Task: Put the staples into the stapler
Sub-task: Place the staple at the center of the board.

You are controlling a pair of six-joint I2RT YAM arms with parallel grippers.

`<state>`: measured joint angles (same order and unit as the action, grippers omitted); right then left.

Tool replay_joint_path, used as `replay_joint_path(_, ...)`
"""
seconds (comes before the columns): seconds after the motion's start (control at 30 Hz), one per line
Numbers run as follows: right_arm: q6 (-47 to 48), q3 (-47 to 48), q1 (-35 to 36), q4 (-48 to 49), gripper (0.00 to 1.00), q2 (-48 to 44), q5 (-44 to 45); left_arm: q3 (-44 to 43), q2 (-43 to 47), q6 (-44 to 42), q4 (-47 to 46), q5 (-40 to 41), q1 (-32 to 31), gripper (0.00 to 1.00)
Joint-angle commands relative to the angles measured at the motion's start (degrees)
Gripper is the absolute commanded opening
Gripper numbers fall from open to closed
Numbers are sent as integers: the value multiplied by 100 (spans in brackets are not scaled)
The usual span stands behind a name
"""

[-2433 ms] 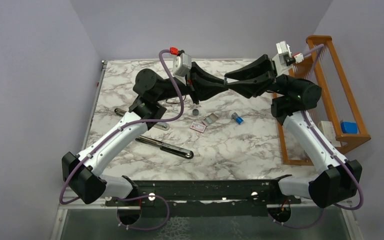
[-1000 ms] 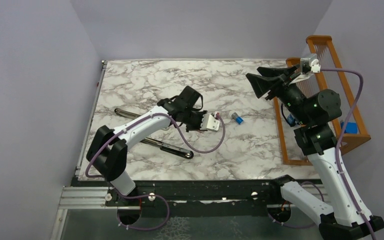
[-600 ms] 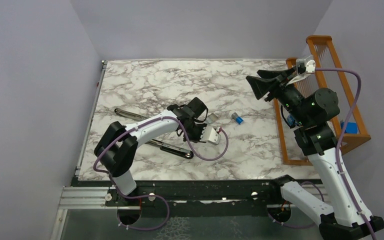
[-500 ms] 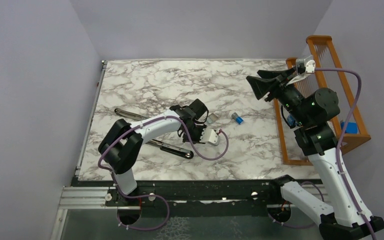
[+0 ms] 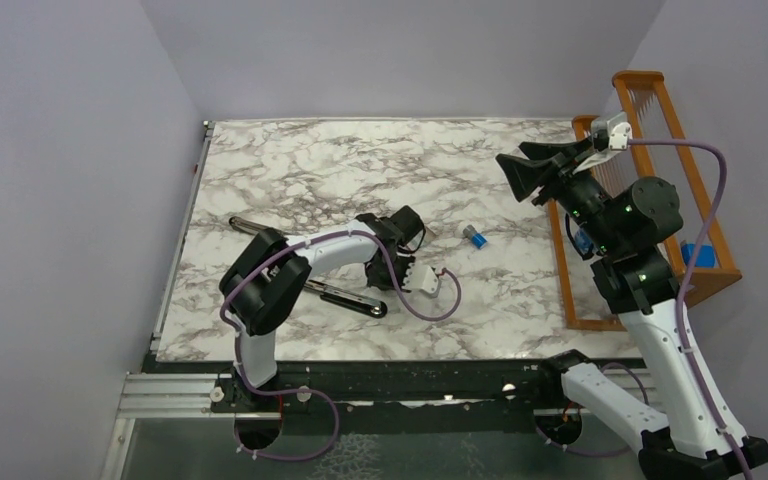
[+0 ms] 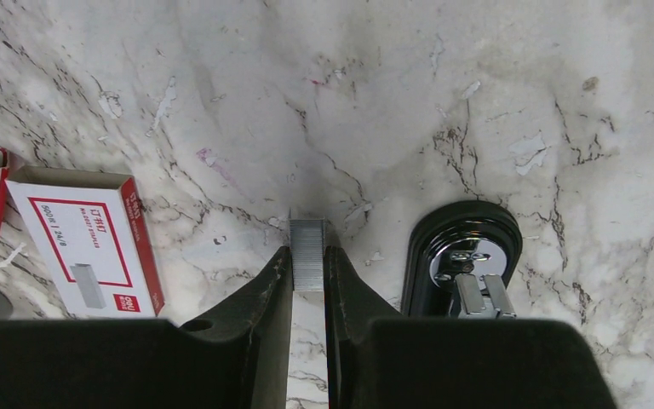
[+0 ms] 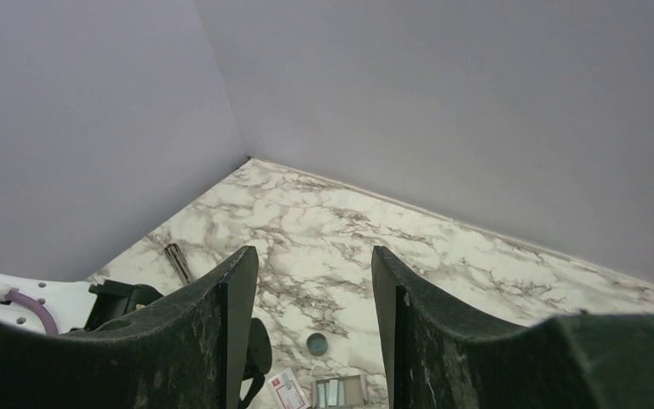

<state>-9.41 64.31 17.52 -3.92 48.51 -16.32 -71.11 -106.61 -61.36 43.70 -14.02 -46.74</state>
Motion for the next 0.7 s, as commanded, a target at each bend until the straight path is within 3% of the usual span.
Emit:
replay_joint_path(0.0,210,169,6,-175,54,-115,217,-289,-184,-75,128,226,-54,2)
replay_joint_path(0.47,369,239,4,-349,54,-18,203,-143,-377,-496,108,1068,169,1)
replay_joint_path(0.67,319,184,6,-329,54,1,157,-85,-412,-509,34,1069,183,17)
